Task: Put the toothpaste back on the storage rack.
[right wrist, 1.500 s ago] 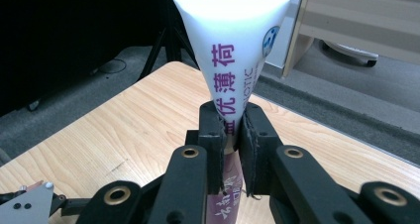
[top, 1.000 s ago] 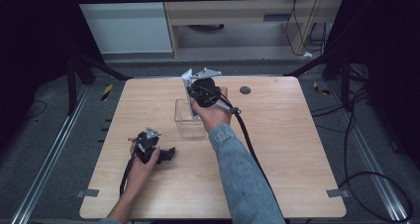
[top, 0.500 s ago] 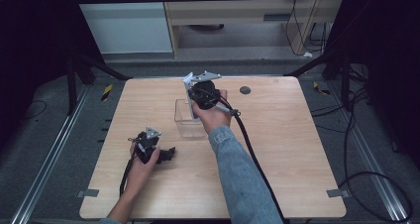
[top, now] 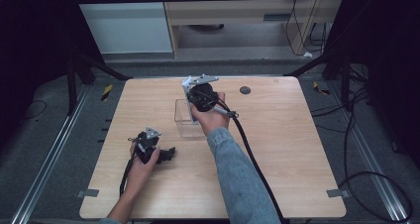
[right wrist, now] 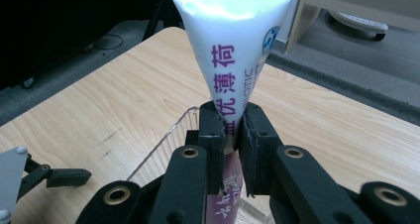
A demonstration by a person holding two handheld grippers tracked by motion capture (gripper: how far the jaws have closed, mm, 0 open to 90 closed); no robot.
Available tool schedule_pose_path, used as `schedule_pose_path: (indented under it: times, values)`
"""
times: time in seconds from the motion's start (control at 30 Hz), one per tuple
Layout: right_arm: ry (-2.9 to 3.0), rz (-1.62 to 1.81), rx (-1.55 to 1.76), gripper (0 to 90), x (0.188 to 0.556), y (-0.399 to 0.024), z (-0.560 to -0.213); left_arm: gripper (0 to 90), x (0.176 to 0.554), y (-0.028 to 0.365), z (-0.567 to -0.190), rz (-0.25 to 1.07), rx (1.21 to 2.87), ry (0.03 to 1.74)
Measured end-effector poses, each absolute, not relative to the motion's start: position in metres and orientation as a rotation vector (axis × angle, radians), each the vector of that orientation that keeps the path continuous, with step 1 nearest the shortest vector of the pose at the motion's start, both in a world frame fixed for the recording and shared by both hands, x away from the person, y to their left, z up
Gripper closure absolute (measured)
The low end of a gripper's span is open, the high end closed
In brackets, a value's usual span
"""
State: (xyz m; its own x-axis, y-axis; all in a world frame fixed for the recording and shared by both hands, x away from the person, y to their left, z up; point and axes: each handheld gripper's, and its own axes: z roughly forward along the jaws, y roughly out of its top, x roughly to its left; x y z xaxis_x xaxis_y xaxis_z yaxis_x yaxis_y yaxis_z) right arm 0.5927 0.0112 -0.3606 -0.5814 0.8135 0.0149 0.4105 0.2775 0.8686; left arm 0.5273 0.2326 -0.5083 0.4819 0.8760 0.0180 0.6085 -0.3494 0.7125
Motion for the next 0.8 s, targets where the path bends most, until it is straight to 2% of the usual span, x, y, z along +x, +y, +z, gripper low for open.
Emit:
schedule_pose_path:
  times: [0.8]
  values:
    - [2.151,1.236,1.099,80.8,0.5917,0.0186,-0.3696,0.0,0.5274,0.2326,-0.5084,0.534,2.083,1.221]
